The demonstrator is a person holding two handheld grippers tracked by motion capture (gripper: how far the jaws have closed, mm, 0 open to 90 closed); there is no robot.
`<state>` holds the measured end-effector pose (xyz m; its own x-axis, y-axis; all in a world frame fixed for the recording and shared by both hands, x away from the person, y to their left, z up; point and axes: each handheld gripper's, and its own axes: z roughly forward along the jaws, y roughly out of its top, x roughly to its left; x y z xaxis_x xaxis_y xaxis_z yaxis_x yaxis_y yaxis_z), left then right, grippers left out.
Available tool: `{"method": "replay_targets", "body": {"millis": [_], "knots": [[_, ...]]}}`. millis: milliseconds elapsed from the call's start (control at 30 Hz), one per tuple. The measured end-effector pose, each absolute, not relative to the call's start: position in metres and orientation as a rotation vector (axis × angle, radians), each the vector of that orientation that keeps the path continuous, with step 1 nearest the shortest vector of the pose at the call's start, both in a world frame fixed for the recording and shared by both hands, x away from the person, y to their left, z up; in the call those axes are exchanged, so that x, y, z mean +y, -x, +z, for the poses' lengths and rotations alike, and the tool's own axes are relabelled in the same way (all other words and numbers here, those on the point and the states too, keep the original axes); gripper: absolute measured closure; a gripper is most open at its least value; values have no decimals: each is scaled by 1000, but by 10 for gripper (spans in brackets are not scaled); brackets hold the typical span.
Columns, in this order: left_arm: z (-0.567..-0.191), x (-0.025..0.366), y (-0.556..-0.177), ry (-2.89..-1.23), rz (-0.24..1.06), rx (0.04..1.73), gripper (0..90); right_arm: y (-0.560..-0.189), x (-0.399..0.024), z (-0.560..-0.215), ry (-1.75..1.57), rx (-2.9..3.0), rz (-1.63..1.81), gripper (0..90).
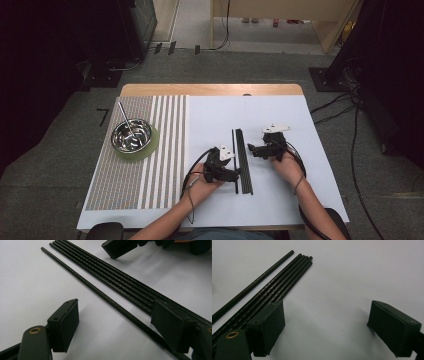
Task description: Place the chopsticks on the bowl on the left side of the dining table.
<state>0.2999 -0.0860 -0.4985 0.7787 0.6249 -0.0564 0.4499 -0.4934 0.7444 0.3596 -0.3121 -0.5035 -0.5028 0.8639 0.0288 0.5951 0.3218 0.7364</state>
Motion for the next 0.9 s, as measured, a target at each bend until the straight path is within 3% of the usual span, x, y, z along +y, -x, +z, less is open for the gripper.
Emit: {"method": "replay_targets", "body": {"millis": [467,900], "knots": [[-498,-82,-299,-2193,286,768,272,-360,-312,-504,-1297,2223,999,136],[-491,-72,-305,-2189,284,861,620,-360,-312,-503,-1299,2222,1000,136]]}}
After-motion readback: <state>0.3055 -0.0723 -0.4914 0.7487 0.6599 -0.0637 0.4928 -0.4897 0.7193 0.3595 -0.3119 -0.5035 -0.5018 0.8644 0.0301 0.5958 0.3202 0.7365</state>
